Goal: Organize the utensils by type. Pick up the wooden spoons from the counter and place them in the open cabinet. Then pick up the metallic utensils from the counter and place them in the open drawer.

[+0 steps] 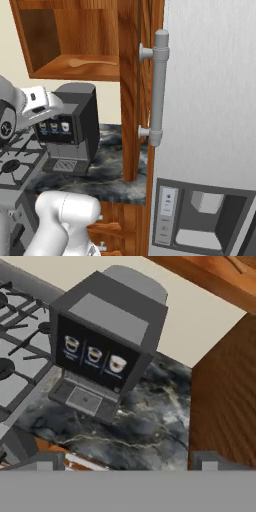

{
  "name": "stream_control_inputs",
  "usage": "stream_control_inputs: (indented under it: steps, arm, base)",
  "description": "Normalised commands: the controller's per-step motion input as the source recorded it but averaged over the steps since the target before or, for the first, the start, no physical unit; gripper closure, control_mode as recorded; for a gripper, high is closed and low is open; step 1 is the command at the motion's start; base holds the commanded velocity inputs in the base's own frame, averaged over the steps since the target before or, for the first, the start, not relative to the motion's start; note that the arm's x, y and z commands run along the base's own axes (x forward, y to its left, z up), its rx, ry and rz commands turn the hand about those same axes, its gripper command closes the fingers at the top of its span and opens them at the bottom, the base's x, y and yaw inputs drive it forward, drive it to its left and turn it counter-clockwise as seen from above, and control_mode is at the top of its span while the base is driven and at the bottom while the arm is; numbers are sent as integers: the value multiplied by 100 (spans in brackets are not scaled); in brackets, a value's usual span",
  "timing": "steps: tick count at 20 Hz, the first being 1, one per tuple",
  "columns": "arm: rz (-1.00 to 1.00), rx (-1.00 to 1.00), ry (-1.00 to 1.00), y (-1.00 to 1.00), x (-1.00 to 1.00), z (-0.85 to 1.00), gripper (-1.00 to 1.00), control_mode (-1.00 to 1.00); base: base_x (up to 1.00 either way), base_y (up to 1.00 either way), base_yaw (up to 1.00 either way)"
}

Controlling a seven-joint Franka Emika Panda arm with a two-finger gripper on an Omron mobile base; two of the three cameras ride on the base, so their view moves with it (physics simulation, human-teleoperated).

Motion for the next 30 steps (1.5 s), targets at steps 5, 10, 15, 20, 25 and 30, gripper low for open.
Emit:
stream_control_inputs:
  steps: [5, 10, 15, 20, 25, 30]
  arm:
    - [-22, 24, 0, -4, -1, -59, -100, -100]
    - [-7, 21, 2, 0, 0, -43, -100, -100]
    - [0, 0, 0, 0, 0, 0, -100, -100]
    - [0, 0, 0, 0, -4, -1, -100, -100]
    - [0, 0, 0, 0, -8, -2, -100, 100]
    - [0, 0, 0, 0, 0, 0, -100, 100]
  base:
    - [0, 0, 0]
    - [0, 0, 0]
    - [0, 0, 0]
    - [0, 0, 0]
    - [-54, -3, -1]
    - [-90, -18, -13]
